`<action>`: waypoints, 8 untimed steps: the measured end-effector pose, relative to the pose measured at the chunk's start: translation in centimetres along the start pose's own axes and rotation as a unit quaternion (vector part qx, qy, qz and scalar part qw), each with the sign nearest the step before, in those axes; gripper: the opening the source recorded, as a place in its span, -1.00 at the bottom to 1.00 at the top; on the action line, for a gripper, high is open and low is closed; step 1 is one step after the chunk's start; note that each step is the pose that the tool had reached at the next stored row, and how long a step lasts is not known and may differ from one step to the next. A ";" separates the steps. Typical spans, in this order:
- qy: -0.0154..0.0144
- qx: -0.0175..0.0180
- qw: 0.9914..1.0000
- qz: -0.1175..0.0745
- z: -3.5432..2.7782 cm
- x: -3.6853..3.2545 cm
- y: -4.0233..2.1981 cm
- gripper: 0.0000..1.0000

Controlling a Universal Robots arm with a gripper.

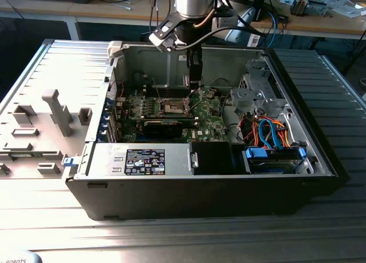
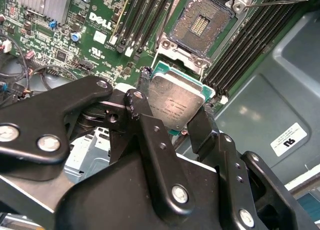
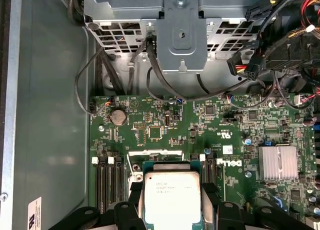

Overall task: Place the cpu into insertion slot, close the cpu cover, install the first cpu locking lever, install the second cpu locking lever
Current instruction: 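Place the cpu into insertion slot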

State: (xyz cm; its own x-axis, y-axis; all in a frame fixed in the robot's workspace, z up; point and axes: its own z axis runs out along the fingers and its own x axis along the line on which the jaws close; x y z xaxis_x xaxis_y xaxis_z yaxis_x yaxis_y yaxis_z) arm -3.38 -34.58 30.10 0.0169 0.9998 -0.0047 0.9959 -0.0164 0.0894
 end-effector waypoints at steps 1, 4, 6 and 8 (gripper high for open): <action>0.000 0.000 1.000 0.000 0.05 0.00 -0.01 0.09; 0.000 0.000 1.000 0.000 0.20 0.00 -0.02 0.09; 0.000 0.000 1.000 0.000 0.24 0.00 -0.02 0.09; 0.000 0.000 1.000 0.000 0.26 0.00 -0.03 0.09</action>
State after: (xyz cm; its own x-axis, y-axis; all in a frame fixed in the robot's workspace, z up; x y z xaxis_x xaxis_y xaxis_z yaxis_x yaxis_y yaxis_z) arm -3.39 -34.58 29.83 0.0169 0.9998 -0.0048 0.9959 -0.0164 0.0893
